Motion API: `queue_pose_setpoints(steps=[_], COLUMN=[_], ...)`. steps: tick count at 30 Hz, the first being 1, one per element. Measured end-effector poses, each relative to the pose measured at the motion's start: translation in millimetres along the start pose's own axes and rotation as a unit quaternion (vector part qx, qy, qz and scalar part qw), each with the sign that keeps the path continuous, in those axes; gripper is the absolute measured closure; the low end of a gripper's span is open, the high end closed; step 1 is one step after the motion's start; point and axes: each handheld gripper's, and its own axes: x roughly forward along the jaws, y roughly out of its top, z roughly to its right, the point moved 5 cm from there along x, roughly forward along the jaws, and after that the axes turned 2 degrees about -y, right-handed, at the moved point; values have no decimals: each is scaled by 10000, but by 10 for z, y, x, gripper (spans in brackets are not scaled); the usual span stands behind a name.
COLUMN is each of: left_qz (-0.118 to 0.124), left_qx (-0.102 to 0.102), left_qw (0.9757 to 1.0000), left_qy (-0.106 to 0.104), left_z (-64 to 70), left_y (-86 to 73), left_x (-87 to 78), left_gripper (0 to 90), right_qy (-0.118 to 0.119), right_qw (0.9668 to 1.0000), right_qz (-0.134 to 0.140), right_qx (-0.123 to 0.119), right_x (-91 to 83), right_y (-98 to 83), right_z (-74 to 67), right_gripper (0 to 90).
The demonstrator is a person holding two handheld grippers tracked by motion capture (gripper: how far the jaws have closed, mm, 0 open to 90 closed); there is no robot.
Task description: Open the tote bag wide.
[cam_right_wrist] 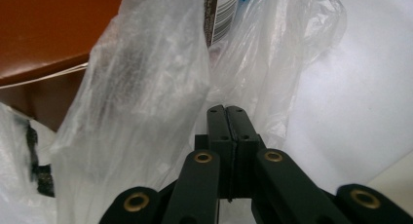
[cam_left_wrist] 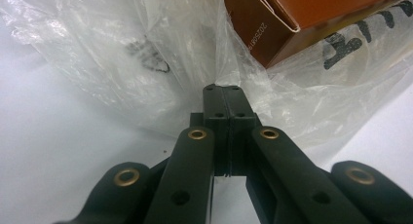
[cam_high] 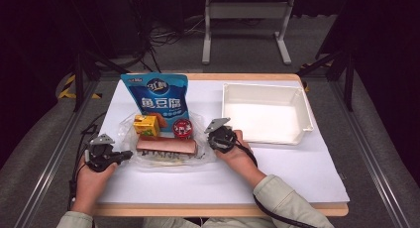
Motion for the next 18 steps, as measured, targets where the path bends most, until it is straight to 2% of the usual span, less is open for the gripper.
queue_pose_setpoints(steps=[7,9,10,12,15,18], left_qz=[52,79,82,66,60,62], left_qx=[41,25,24,29,40,38], left_qw=[10000,10000,10000,10000,10000,10000], left_qy=[-23,-27,-29,-22,-32,-20], left_z=[10,10,11,12,9,9], left_y=[5,5,5,5,7,8], left_x=[-24,-26,-26,-27,-23,-18], left_gripper=[900,900,900,900,900,900], right_qy=[-39,188,229,216,185,247], right_qw=[9985,9969,9961,9956,9931,9908], right_qz=[539,721,789,847,1082,1289], right_qx=[101,246,316,351,421,337], right_x=[-209,-280,-327,-379,-528,-628], right_y=[101,132,151,170,232,303], right_z=[45,57,76,97,133,88], right_gripper=[769,719,697,676,613,584])
